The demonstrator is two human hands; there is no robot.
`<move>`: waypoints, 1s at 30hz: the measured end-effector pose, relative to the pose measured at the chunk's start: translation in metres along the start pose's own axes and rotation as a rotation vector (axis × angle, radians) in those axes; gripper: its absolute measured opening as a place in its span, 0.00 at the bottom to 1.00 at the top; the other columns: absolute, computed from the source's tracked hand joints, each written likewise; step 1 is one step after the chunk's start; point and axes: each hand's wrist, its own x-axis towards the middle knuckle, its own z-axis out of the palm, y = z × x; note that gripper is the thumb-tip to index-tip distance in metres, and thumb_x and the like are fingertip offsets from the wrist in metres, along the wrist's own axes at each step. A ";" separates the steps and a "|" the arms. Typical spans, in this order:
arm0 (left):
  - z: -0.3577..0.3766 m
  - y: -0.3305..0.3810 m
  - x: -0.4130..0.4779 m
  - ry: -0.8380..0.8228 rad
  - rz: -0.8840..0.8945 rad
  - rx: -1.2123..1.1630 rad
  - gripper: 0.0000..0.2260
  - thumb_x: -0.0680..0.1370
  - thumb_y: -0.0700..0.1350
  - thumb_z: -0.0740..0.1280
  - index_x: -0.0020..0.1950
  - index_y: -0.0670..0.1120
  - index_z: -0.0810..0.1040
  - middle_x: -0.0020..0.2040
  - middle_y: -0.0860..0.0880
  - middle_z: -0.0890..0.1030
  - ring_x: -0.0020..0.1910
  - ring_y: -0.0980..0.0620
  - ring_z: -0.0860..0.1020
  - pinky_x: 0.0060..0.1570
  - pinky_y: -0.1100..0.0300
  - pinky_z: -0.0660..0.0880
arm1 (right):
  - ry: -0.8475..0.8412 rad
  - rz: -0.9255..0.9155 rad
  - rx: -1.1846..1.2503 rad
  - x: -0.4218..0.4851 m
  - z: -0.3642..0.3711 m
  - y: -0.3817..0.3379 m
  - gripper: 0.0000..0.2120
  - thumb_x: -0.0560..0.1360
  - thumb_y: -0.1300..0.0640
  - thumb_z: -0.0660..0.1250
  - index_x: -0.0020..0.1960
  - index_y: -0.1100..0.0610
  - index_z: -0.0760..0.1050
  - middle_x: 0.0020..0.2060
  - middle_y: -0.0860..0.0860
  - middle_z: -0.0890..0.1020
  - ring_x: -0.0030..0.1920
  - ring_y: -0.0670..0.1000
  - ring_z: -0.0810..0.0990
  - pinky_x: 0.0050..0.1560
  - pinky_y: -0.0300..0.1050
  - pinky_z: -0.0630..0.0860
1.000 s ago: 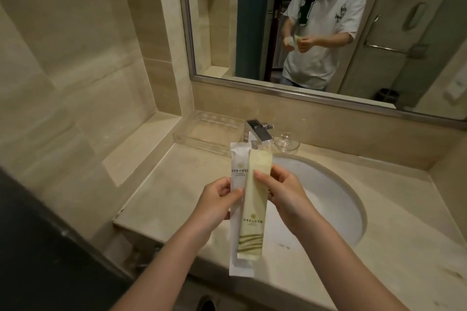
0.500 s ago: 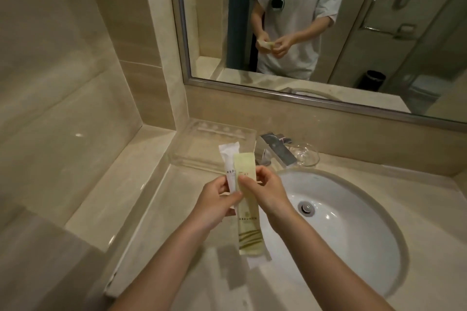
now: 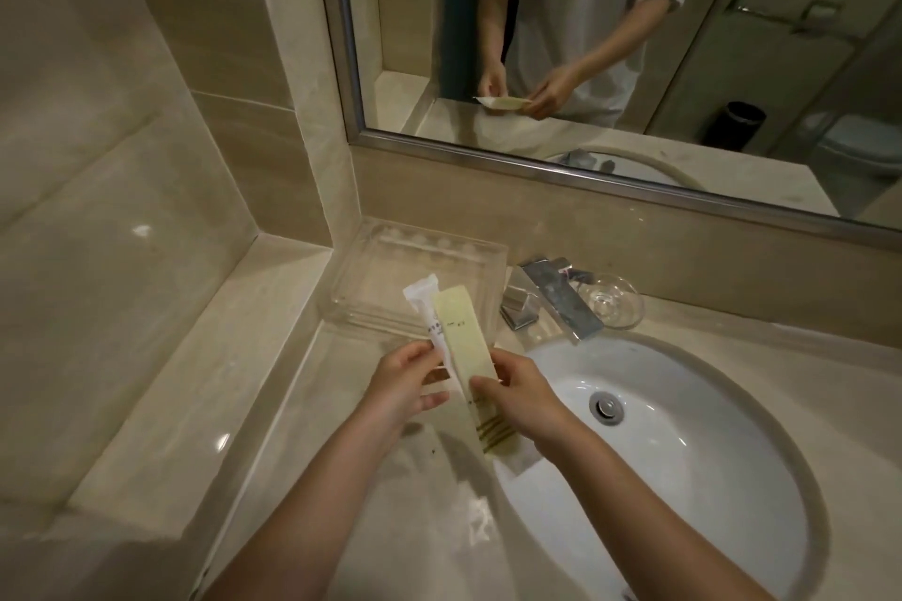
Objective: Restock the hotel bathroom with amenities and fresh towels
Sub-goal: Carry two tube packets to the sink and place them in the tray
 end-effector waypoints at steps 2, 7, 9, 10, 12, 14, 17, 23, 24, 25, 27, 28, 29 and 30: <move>-0.003 -0.004 0.017 0.080 -0.135 -0.176 0.05 0.79 0.39 0.62 0.52 0.42 0.76 0.48 0.44 0.78 0.44 0.49 0.78 0.39 0.57 0.75 | 0.034 0.041 -0.002 0.008 -0.007 0.003 0.16 0.75 0.63 0.63 0.62 0.57 0.75 0.52 0.52 0.81 0.49 0.50 0.78 0.43 0.37 0.74; 0.000 -0.015 0.061 0.164 -0.251 -0.329 0.08 0.79 0.38 0.60 0.58 0.42 0.72 0.44 0.45 0.73 0.40 0.52 0.73 0.45 0.58 0.71 | 0.103 0.078 0.031 0.017 -0.028 0.007 0.15 0.75 0.65 0.62 0.60 0.57 0.75 0.50 0.51 0.80 0.45 0.47 0.77 0.38 0.31 0.72; 0.003 -0.014 0.077 0.199 -0.230 -0.277 0.12 0.79 0.39 0.61 0.63 0.41 0.71 0.47 0.46 0.73 0.41 0.53 0.73 0.40 0.61 0.70 | 0.119 0.094 0.045 0.016 -0.034 0.010 0.15 0.75 0.65 0.62 0.60 0.56 0.75 0.50 0.51 0.80 0.46 0.48 0.78 0.40 0.35 0.73; 0.005 -0.012 0.084 0.213 -0.227 -0.259 0.12 0.79 0.40 0.62 0.62 0.41 0.72 0.45 0.47 0.73 0.39 0.54 0.72 0.35 0.63 0.67 | 0.125 0.101 0.050 0.014 -0.037 0.012 0.15 0.75 0.64 0.62 0.60 0.55 0.75 0.49 0.50 0.80 0.45 0.47 0.78 0.40 0.35 0.73; 0.007 -0.008 0.096 0.229 -0.231 -0.243 0.05 0.78 0.41 0.63 0.52 0.43 0.75 0.41 0.48 0.72 0.33 0.56 0.69 0.29 0.64 0.62 | 0.134 0.107 0.060 0.012 -0.042 0.017 0.14 0.75 0.64 0.62 0.59 0.54 0.75 0.45 0.47 0.80 0.42 0.44 0.77 0.37 0.32 0.72; 0.006 -0.004 0.105 0.232 -0.240 -0.271 0.05 0.77 0.42 0.65 0.42 0.44 0.73 0.36 0.49 0.72 0.30 0.57 0.69 0.26 0.65 0.60 | 0.142 0.114 0.075 0.009 -0.046 0.021 0.14 0.76 0.64 0.62 0.58 0.53 0.76 0.43 0.44 0.80 0.41 0.43 0.77 0.35 0.31 0.72; 0.003 -0.005 0.114 0.203 -0.245 -0.347 0.08 0.77 0.43 0.65 0.38 0.44 0.71 0.24 0.51 0.74 0.19 0.60 0.70 0.17 0.70 0.60 | 0.160 0.119 0.071 0.004 -0.051 0.023 0.12 0.76 0.64 0.62 0.54 0.48 0.73 0.42 0.41 0.79 0.40 0.43 0.77 0.32 0.26 0.71; -0.006 -0.017 0.110 0.192 -0.248 -0.370 0.08 0.78 0.44 0.63 0.40 0.45 0.72 0.35 0.51 0.72 0.27 0.58 0.68 0.17 0.72 0.58 | 0.173 0.116 0.067 0.000 -0.057 0.021 0.11 0.77 0.62 0.62 0.53 0.48 0.72 0.42 0.44 0.78 0.38 0.41 0.75 0.29 0.23 0.68; -0.008 -0.019 0.108 0.195 -0.252 -0.366 0.07 0.79 0.44 0.63 0.41 0.44 0.72 0.36 0.50 0.72 0.28 0.58 0.68 0.17 0.72 0.58 | 0.170 0.115 0.073 -0.001 -0.056 0.021 0.11 0.77 0.63 0.62 0.54 0.49 0.74 0.42 0.44 0.78 0.39 0.41 0.75 0.29 0.23 0.68; -0.010 -0.021 0.105 0.195 -0.258 -0.361 0.07 0.79 0.44 0.62 0.42 0.44 0.72 0.36 0.50 0.72 0.26 0.58 0.68 0.17 0.71 0.59 | 0.164 0.116 0.077 -0.002 -0.054 0.020 0.12 0.77 0.63 0.62 0.56 0.50 0.75 0.42 0.44 0.79 0.39 0.41 0.76 0.30 0.24 0.69; -0.015 -0.027 0.097 0.198 -0.265 -0.351 0.06 0.79 0.45 0.63 0.44 0.44 0.73 0.36 0.50 0.72 0.25 0.58 0.68 0.17 0.71 0.59 | 0.143 0.124 0.075 -0.003 -0.049 0.018 0.13 0.77 0.63 0.62 0.59 0.53 0.75 0.44 0.45 0.80 0.42 0.45 0.77 0.37 0.30 0.72; -0.018 -0.030 0.092 0.202 -0.268 -0.353 0.06 0.79 0.45 0.63 0.44 0.43 0.73 0.36 0.50 0.72 0.26 0.57 0.68 0.18 0.70 0.59 | 0.134 0.127 0.076 -0.003 -0.046 0.018 0.14 0.76 0.63 0.62 0.60 0.53 0.76 0.45 0.46 0.81 0.43 0.47 0.78 0.40 0.33 0.73; -0.021 -0.033 0.086 0.208 -0.271 -0.356 0.06 0.79 0.44 0.62 0.44 0.43 0.73 0.37 0.50 0.73 0.29 0.57 0.68 0.18 0.70 0.60 | 0.128 0.129 0.081 -0.003 -0.044 0.017 0.14 0.76 0.63 0.62 0.60 0.54 0.76 0.46 0.48 0.81 0.44 0.48 0.78 0.41 0.36 0.74; -0.024 -0.037 0.079 0.217 -0.272 -0.358 0.06 0.79 0.44 0.62 0.44 0.43 0.73 0.38 0.50 0.73 0.30 0.57 0.68 0.18 0.69 0.60 | 0.120 0.126 0.084 -0.004 -0.041 0.016 0.13 0.76 0.63 0.62 0.59 0.53 0.76 0.47 0.49 0.82 0.44 0.48 0.79 0.42 0.37 0.74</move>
